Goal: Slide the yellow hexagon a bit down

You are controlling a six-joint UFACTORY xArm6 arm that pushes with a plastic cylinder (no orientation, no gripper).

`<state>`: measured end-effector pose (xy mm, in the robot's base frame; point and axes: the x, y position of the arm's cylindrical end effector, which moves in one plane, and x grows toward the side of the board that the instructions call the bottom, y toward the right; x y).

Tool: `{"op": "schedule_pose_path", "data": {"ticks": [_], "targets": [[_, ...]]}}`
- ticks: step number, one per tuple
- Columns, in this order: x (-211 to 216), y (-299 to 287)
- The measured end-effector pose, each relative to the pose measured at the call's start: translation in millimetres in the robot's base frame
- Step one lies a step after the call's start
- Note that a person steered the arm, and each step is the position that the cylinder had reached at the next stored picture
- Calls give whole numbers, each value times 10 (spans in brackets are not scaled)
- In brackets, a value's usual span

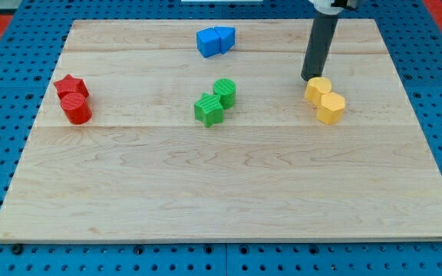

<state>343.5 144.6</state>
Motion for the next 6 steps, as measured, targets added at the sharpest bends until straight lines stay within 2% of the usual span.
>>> {"op": "schedule_pose_path", "data": {"ticks": [2,3,4,5,6], "targets": [[6,164],[85,739],[475,1223],[523,1406],[256,867]]}}
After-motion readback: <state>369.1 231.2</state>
